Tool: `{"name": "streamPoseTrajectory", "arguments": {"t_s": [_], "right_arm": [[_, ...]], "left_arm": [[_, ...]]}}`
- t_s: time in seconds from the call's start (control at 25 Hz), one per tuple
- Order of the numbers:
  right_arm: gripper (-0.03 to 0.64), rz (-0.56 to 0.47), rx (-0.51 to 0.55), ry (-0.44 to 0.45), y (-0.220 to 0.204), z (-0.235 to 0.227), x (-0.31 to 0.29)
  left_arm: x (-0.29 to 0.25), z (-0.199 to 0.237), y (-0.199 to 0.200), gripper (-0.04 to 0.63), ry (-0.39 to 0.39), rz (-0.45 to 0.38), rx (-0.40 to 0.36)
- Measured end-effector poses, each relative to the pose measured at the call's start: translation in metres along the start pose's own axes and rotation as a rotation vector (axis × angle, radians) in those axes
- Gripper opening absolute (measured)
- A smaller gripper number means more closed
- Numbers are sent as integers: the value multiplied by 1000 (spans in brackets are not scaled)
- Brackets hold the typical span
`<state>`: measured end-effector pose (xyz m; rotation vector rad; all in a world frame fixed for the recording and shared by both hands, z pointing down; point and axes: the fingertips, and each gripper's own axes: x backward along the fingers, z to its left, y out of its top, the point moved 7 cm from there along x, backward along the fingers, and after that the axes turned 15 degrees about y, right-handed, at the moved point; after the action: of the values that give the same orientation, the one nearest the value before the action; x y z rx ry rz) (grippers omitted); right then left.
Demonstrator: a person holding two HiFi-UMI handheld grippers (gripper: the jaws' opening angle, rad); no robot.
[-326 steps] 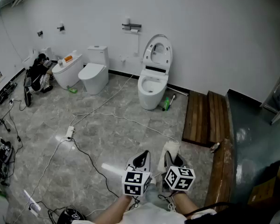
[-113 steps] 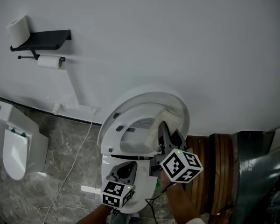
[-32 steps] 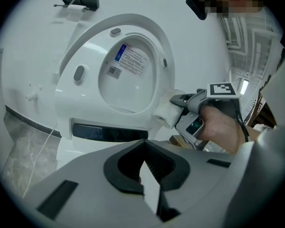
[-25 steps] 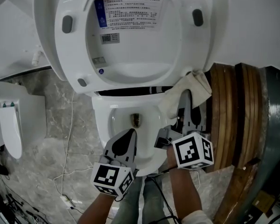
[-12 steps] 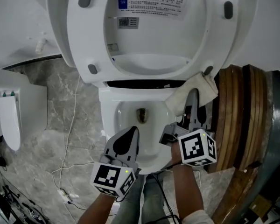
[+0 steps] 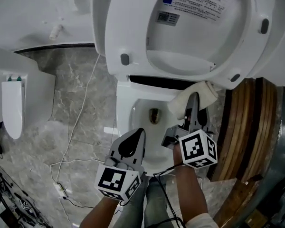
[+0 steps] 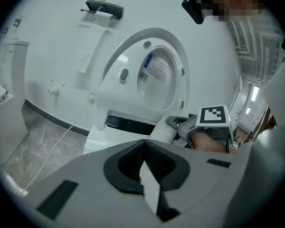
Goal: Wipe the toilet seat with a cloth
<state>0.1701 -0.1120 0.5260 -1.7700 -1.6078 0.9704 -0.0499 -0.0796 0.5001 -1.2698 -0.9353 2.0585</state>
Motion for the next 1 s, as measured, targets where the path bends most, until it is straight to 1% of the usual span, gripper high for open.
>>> {"name": "streamPoseTrajectory", "arguments": {"t_s": [0.12, 0.24, 0.48, 0.68, 1.0], "right_arm": [[101, 31, 16, 28, -10, 11, -7], [100, 49, 28, 43, -18, 20, -12], [100, 78, 19, 77, -32, 37, -23], [100, 104, 23, 89, -41, 46, -29], [100, 134, 14, 126, -56, 70, -38]], "left_arm": [[3, 11, -1, 0, 25, -12, 28], [5, 16, 0, 0, 30, -20, 46], [11, 23, 3, 0, 58, -25, 71], [18, 22, 5, 0, 59, -32, 82], [28, 35, 6, 0, 82, -50, 118]]}}
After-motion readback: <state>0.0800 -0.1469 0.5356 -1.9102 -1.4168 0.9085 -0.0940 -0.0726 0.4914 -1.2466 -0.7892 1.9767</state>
